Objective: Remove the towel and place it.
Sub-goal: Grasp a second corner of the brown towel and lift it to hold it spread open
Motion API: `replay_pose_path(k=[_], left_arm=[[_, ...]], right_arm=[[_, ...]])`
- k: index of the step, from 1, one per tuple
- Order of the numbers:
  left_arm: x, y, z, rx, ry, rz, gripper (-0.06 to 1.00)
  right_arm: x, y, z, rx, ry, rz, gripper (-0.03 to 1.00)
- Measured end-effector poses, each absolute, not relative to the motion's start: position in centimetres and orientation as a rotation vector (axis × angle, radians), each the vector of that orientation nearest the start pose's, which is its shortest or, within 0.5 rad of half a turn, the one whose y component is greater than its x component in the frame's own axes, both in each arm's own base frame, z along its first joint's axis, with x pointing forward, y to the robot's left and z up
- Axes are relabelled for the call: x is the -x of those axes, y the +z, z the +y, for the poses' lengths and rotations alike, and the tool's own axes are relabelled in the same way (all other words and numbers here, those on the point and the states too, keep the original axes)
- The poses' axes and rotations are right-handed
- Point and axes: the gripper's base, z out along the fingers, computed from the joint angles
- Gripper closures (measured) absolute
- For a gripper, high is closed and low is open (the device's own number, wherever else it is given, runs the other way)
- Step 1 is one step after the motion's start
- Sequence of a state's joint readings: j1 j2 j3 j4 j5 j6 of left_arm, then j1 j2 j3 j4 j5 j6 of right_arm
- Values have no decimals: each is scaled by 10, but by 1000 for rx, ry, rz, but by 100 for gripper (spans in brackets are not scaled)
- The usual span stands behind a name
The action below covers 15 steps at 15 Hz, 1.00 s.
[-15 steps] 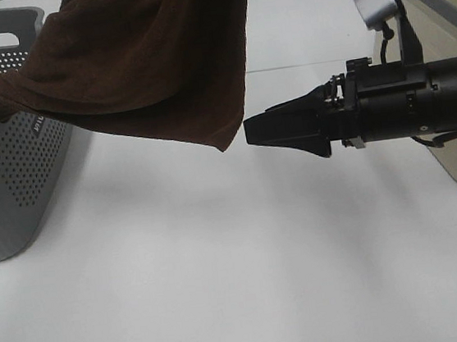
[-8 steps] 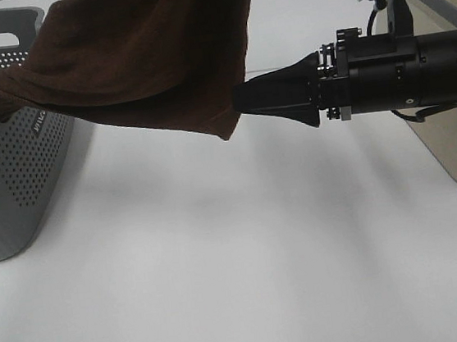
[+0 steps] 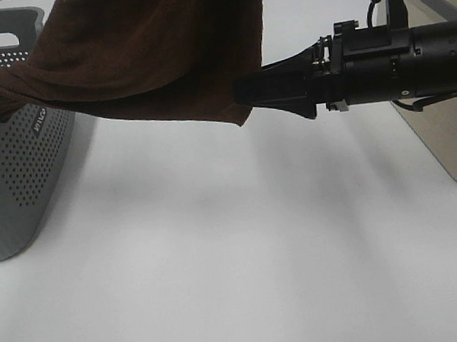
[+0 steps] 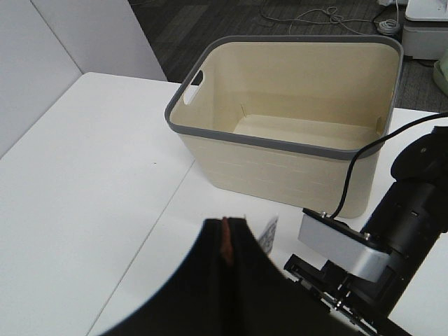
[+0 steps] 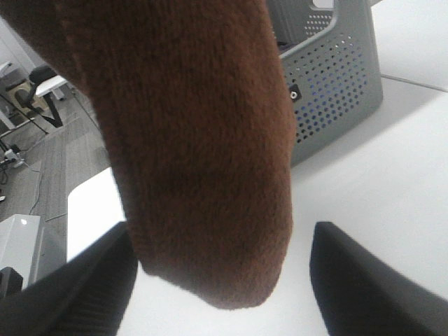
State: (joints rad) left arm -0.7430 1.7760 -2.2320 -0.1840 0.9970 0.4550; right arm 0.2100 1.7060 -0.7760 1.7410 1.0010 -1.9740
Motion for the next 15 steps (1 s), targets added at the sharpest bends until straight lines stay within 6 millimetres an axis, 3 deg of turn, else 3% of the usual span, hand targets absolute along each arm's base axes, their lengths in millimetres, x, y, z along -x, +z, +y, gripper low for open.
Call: replay_pose_path(k=[2,9,12,15], left_arm=[[-271,499,-269,-1146,-415,1688,94],[-276,502,-274,-1097,-436,1638,94],[-277,502,-273,-1087,-424,1647,94],[-290,498,-263,-934,-321,1753,94]], right_arm=[[-279,198,137,860,1118,1859,38],[-279,197,137,812,1145,1896,97],[-282,194,135,738,1139,1966,97],[-289,197,134,571,1192,2101,97]])
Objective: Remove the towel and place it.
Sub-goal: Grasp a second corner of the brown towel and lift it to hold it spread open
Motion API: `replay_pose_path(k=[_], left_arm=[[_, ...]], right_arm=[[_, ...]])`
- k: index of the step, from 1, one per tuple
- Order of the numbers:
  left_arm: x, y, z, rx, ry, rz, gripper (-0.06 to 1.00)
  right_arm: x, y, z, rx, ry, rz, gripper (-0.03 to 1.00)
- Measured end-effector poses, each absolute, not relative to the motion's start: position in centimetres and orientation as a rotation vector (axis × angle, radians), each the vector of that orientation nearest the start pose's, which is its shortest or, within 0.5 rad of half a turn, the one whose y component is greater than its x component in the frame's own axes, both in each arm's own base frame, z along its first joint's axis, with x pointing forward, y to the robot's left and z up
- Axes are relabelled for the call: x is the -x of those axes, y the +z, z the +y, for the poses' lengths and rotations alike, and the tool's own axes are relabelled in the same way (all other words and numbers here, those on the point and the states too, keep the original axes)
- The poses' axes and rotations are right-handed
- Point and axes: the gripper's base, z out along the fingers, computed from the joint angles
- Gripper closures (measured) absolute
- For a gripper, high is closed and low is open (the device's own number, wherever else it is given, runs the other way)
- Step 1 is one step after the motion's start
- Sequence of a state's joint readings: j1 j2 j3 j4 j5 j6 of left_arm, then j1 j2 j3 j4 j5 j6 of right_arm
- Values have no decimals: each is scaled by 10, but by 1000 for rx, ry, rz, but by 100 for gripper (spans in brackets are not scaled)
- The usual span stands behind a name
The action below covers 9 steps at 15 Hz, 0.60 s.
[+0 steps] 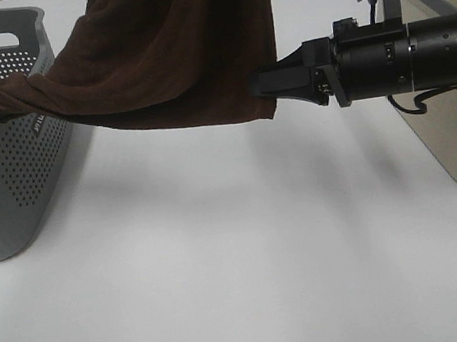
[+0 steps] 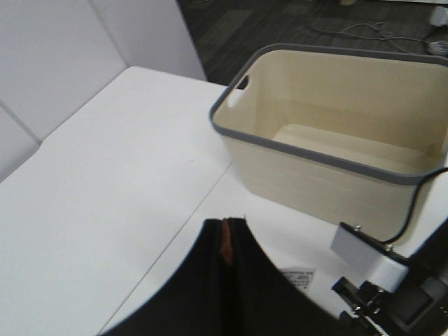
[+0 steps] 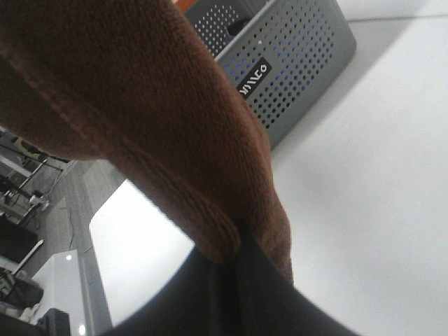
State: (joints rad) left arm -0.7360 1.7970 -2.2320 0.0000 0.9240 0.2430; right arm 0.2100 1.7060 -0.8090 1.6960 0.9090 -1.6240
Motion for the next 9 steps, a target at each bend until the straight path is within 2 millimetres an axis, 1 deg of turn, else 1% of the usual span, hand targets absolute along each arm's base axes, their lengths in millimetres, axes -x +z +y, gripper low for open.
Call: replay_pose_path(k=[1,3,4,5,7,8,9], left_arm=[[-299,494,-256,-852,-293,1812,94],[-321,478,-243,-725,-256,1947,94],[-333,465,-239,-680,-243,2021,94],[-348,450,-235,-650,-223,2083,94],[-379,418,-232,-587,-198,2164,94],[-395,404,-232,-553,-200,2168,94],[-414,392,-230,-515,-214,2131,94]], right_arm=[[-291,200,135,562,1211,2168,97],[-297,208,135,572,1189,2326,97],[-301,213,133,546,1158,2420,97],[-308,222,131,542,1093,2487,97],[-325,243,123,517,885,2585,97],[-338,259,118,491,737,2583,97],[-351,278,112,460,596,2547,97]])
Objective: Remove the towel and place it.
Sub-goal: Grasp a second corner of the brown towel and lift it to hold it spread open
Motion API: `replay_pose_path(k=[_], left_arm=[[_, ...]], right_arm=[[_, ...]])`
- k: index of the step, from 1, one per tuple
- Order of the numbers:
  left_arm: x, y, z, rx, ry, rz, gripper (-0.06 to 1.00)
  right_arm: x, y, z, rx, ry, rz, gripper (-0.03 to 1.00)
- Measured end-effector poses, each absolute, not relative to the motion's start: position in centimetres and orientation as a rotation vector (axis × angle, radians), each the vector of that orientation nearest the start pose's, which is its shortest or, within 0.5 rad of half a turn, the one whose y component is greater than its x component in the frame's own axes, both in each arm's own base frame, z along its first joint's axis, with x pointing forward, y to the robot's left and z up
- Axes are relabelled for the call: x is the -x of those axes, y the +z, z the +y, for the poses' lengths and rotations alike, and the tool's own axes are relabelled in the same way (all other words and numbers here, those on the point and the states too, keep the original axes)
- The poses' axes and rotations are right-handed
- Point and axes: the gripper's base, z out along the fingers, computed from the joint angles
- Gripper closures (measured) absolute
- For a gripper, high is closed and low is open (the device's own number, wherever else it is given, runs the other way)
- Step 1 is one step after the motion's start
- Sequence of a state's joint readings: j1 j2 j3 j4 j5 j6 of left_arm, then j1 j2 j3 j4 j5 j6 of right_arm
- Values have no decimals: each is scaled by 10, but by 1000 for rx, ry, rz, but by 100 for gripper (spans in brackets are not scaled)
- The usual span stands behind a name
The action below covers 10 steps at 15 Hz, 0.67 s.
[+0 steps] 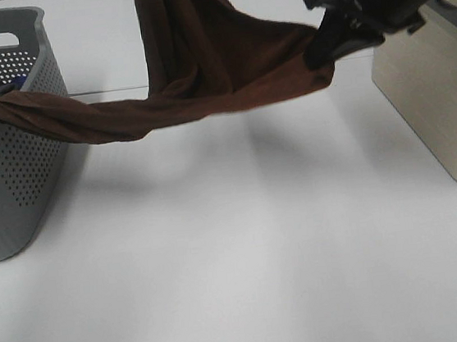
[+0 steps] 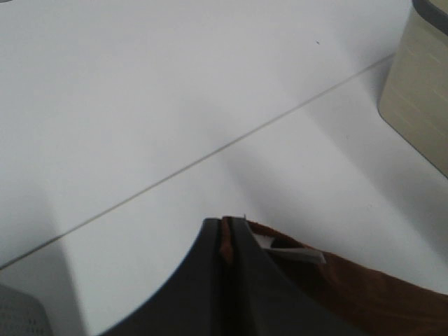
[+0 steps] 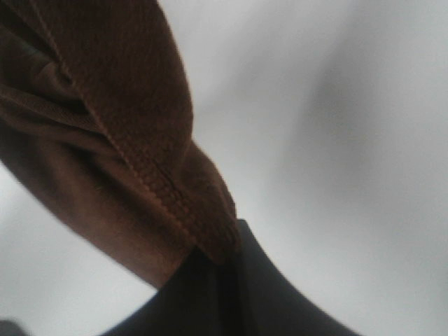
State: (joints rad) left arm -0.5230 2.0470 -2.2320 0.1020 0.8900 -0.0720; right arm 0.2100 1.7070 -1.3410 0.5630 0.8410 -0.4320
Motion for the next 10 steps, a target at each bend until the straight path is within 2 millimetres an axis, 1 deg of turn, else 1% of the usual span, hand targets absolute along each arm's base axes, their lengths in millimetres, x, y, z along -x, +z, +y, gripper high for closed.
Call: replay_pose_path(k=[1,2,3,4,5,6,7,8,9,10], left_arm=[[-429,388,-228,-474,-248,2065,94],[-441,389,-223,-418,-299,1982,94],[-448,397,-217,-360,-344,1901,94],[-449,414,-210,-311,-383,1794,94],[-443,437,-202,-274,-410,1685,94],[-437,452,-199,-260,-422,1616,94],[-424,481,-191,-241,-432,1488,94],[-392,531,-176,-235,-409,1254,94],[-392,531,-176,-235,-409,1254,94],[-373,556,-168,-227,-400,1144,94]], right_arm=[[-364,303,106,426,457,2478,97],[-374,332,101,404,353,2388,97],[-381,361,96,388,268,2296,97],[-384,394,94,379,226,2195,97],[-383,430,93,365,212,2077,97],[-381,449,92,358,210,2015,97],[-375,480,91,343,215,1904,97],[-357,531,91,319,263,1726,97],[-357,531,91,319,263,1726,97],[-341,559,92,306,336,1622,97]])
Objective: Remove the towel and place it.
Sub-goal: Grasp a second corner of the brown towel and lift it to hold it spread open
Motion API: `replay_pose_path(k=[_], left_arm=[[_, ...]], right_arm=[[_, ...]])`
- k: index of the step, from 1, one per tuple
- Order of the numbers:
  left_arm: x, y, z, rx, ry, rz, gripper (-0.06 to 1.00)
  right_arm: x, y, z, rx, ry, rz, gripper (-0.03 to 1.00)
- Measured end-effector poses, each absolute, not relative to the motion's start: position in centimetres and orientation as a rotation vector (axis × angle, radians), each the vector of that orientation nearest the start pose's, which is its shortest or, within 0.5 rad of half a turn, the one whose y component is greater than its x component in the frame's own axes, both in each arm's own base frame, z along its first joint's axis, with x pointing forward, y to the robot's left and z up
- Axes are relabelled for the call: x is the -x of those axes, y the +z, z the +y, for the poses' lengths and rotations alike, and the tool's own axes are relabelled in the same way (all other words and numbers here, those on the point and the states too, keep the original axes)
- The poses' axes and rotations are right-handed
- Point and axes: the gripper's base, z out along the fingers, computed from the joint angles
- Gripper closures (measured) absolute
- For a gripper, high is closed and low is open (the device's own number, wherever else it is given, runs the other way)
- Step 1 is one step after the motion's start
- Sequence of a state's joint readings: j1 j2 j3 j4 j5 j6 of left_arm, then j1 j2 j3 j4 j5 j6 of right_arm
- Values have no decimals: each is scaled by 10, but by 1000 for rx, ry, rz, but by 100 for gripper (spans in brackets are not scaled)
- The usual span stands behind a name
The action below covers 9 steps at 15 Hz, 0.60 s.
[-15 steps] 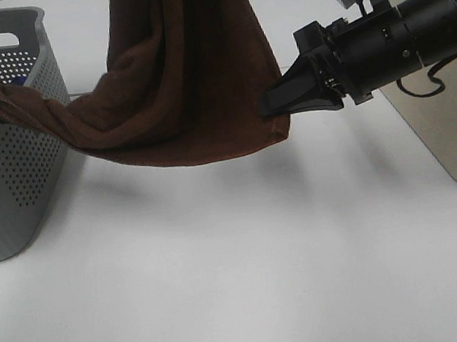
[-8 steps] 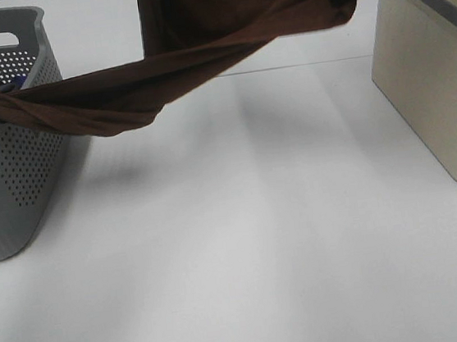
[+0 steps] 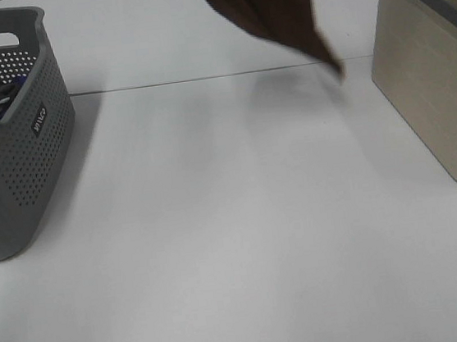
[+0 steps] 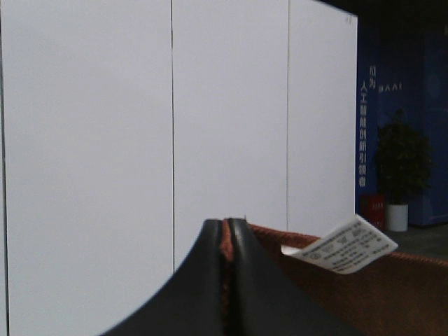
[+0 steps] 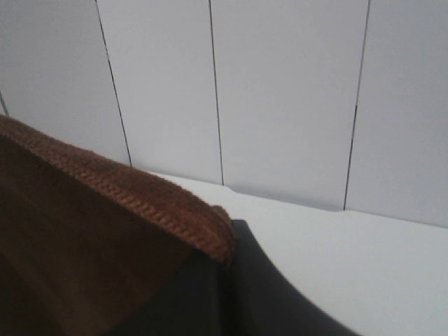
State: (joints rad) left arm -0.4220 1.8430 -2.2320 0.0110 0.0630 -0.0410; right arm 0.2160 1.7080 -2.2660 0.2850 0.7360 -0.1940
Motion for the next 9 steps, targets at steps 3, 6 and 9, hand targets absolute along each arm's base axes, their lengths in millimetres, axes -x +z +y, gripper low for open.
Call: replay_pose_path(k=[3,6,9], left_arm=[[-377,548,-168,-256,-357,1207,94],[-399,516,-172,-321,-255,1397,94],[-424,476,-181,-366,-198,1552,94]], right_arm=[[-339,557,94,333,341,1674,97],[-359,529,95,374,267,1827,97],[-385,502,94,365,184,1916,97]])
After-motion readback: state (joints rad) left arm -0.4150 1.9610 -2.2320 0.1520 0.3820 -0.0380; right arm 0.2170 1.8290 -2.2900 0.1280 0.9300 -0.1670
